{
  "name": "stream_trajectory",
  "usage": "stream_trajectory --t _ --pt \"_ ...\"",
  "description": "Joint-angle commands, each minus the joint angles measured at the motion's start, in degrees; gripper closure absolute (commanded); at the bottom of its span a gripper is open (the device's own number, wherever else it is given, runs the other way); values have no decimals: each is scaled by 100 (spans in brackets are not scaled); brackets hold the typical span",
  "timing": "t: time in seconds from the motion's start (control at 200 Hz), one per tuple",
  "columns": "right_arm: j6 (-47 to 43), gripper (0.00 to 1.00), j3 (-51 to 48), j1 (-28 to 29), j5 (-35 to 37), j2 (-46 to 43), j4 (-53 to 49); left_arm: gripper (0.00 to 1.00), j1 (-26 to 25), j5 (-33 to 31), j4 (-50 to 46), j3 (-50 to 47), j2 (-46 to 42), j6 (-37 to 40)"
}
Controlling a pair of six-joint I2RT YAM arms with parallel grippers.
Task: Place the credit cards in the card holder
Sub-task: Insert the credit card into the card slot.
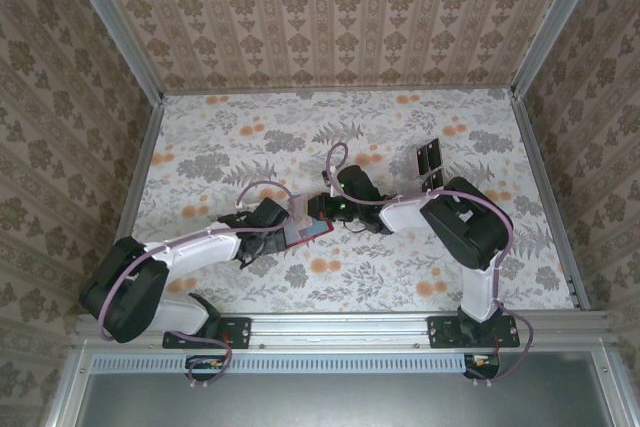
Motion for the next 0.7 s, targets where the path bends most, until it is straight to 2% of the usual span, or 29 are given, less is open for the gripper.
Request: stream_trajectory --t 0.0,0.695 --pt "49 100 -51 37 -126 160 107 0 -40 -43 -28 -95 47 -104" --pt "209 100 -363 -147 -49 -28 496 0 -44 -45 -21 -103 60 -104"
